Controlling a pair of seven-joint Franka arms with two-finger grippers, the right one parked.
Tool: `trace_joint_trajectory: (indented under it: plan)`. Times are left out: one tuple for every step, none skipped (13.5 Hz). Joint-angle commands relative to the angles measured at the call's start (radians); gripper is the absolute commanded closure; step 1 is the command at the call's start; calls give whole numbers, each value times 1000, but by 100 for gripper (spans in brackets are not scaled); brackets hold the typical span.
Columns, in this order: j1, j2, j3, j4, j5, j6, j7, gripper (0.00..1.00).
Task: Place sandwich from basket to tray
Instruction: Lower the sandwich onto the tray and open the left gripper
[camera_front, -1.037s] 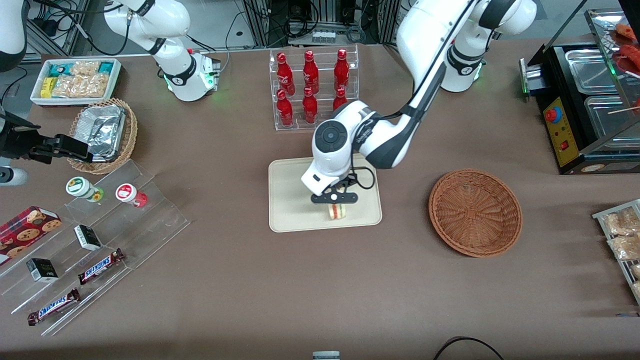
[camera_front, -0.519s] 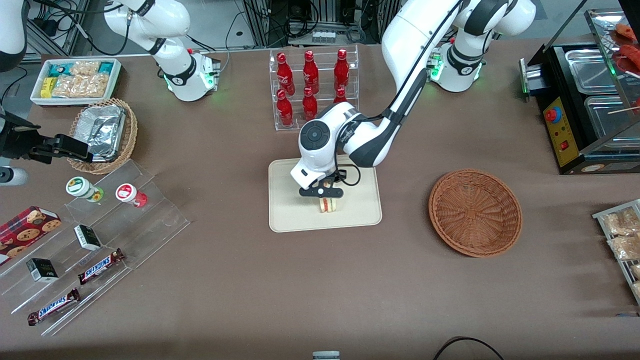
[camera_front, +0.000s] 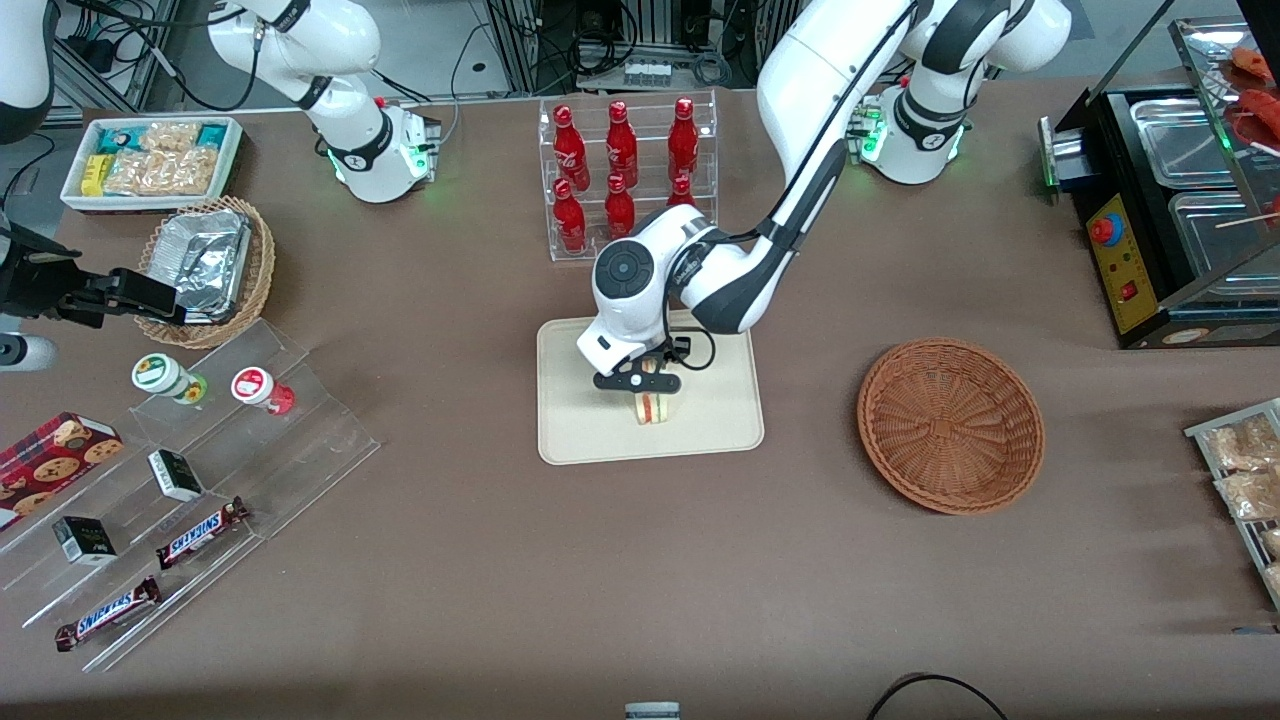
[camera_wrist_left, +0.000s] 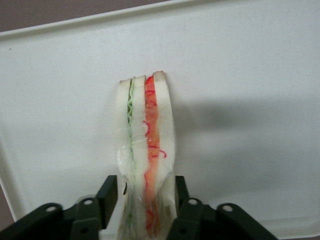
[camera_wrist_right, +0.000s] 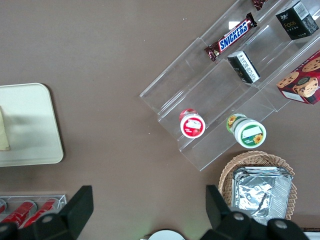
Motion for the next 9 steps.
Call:
trace_joint_trajectory:
  plan:
    - [-11,-4,18,26,10,-9,-14,1]
    - [-8,-20,19,29,10,-12,-17,1]
    - [-6,-47,24,29,7,-25,-18,1]
    - [-6,-75,39,33,4,-44,-18,1]
    - [-6,-105,59,38,0,-67,-20,1]
    - [-5,-141,76,38,-5,-96,-20,1]
    - [7,-174,85,38,-5,-124,-23,1]
    - [32,-211,85,38,-7,-158,-34,1]
    - [47,-248,85,35,-4,-196,-41,1]
